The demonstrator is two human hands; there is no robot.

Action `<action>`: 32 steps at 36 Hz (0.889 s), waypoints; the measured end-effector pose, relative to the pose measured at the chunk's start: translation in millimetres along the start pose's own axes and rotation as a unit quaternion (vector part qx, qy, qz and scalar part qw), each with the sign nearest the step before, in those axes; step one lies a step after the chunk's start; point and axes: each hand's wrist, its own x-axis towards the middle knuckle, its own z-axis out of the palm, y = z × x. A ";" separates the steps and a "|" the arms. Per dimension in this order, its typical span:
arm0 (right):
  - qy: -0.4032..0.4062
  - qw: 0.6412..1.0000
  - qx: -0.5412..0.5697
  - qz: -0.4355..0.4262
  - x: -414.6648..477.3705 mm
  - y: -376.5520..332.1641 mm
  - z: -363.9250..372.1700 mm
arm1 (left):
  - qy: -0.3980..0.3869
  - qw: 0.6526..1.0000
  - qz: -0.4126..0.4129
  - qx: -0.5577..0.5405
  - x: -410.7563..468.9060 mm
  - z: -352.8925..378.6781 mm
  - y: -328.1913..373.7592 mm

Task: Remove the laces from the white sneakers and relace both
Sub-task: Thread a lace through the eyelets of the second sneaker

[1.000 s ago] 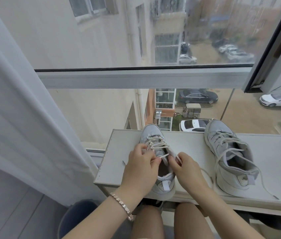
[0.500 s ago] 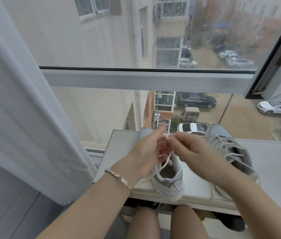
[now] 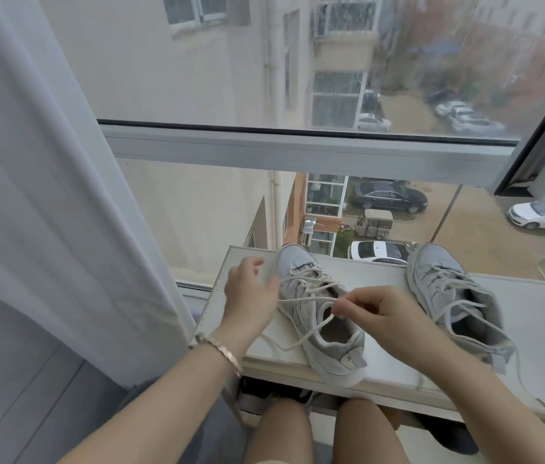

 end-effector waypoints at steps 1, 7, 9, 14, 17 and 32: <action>-0.001 1.000 -0.007 -0.006 1.6 -1.2 3.3 | -0.008 0.995 0.092 0.025 -6.2 -0.1 1.2; -0.012 0.999 -0.032 -0.021 16.9 -6.1 18.1 | -0.258 0.927 0.272 -0.008 -31.9 -2.4 8.1; -0.016 0.998 -0.056 -0.029 20.8 -6.2 20.7 | -0.230 0.921 0.313 0.026 -31.0 -5.1 6.2; 0.063 0.997 -0.045 -0.017 24.7 5.6 26.8 | -0.165 0.940 0.290 0.072 -19.8 -13.2 -8.0; 0.091 0.994 -0.053 0.025 23.7 14.0 30.2 | -0.095 0.965 0.235 0.073 -19.0 -9.7 -15.4; 0.069 0.989 -0.126 0.020 22.6 19.6 44.6 | -0.039 0.961 0.238 0.139 -20.9 9.4 -15.4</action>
